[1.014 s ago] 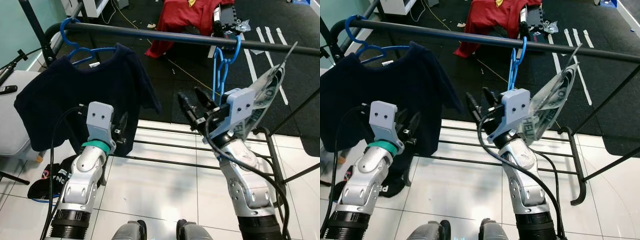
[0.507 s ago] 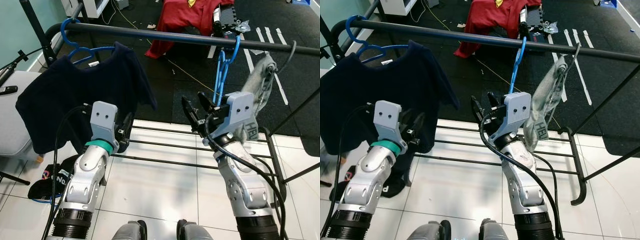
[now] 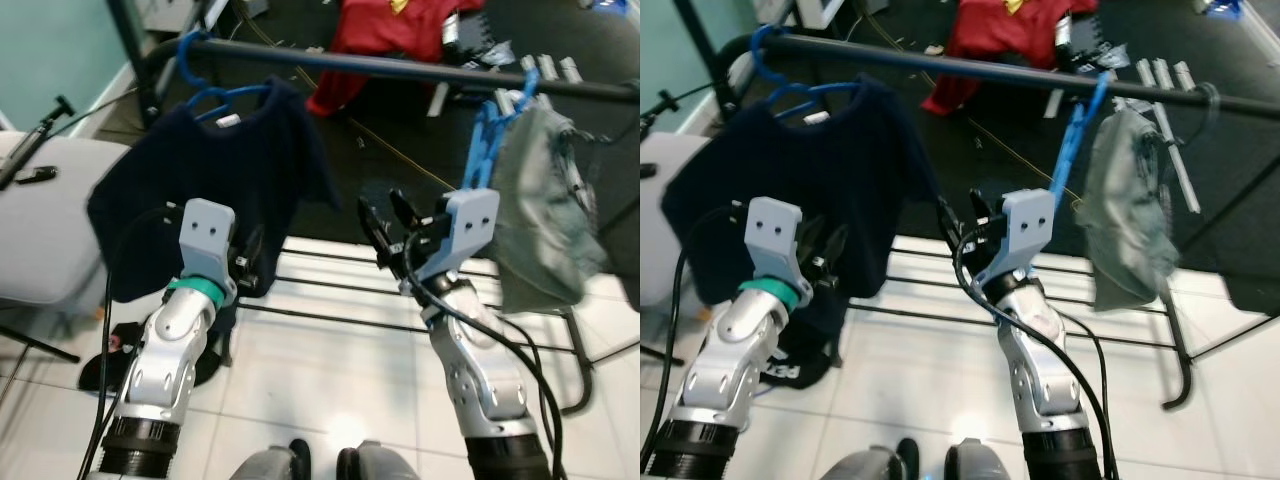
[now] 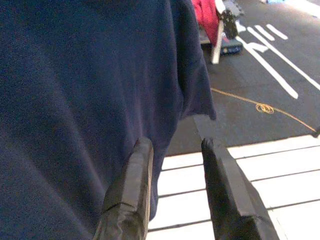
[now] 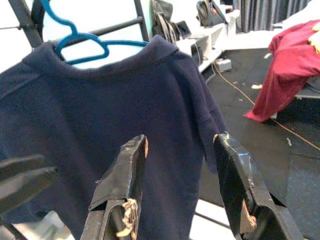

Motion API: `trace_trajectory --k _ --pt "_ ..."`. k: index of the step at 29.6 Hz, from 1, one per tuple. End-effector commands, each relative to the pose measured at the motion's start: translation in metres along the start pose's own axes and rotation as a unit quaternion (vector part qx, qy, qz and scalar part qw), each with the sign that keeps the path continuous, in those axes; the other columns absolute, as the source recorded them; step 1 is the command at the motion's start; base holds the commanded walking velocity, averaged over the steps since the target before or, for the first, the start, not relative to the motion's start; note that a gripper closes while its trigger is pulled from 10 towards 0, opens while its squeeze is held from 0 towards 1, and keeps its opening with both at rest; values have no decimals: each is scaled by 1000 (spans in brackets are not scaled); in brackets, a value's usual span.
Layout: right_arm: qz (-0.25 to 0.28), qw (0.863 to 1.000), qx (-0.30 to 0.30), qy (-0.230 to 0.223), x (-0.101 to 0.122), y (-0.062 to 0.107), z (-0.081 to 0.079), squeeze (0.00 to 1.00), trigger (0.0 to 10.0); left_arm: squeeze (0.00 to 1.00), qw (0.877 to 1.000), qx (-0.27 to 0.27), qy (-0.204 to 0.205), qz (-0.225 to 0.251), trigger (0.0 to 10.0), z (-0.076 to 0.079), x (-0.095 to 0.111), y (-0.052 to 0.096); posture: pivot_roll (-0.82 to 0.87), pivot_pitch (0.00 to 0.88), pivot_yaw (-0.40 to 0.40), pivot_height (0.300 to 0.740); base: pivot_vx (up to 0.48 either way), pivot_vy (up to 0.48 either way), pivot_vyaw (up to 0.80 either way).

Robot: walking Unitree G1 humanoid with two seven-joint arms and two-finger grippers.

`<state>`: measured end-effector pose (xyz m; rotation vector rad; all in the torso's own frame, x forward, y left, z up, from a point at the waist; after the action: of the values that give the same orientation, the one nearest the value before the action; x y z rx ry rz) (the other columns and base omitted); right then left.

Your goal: Hang hanger

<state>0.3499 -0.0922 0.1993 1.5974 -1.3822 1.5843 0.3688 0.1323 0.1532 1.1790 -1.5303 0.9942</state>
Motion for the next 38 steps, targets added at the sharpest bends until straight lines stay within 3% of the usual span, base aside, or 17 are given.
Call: trace_trajectory --k 1,15,24,33,38 --pt "-3 1000 -6 -3 -2 2 1 0 10000 0 1000 -8 2 -7 10000 4 -3 2 -33 101 61 740 0 337 0" --pt "-1 1000 -11 -7 -2 2 2 0 10000 0 1000 -26 -9 -10 10000 8 -2 2 -27 109 68 740 0 268 0" --pt "4 1000 -21 -12 -2 2 5 0 10000 0 998 -55 -19 -14 10000 20 -2 2 -22 108 77 740 0 -480 0" --pt "4 1000 -24 -12 -2 3 7 0 10000 0 998 -57 -20 -16 10000 21 -2 1 -21 105 83 740 0 -480 0" --pt "3 1000 -27 -11 -2 3 8 0 10000 0 998 -44 -8 -35 10000 18 -9 -1 -23 106 85 740 0 0 0"
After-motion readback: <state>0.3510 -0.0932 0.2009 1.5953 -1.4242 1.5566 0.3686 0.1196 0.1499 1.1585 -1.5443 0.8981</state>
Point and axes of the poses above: a point about 5 cm out from each wrist's last joint towards the gripper, its own y axis pointing back from the gripper into the wrist, its own x axis along the axis of the wrist's last joint, z = x × y, the point moved 6 cm from there along -y, pointing out of the wrist towards the gripper, and after that the axes turned 8 degrees about -y, right-handed, at the moved point
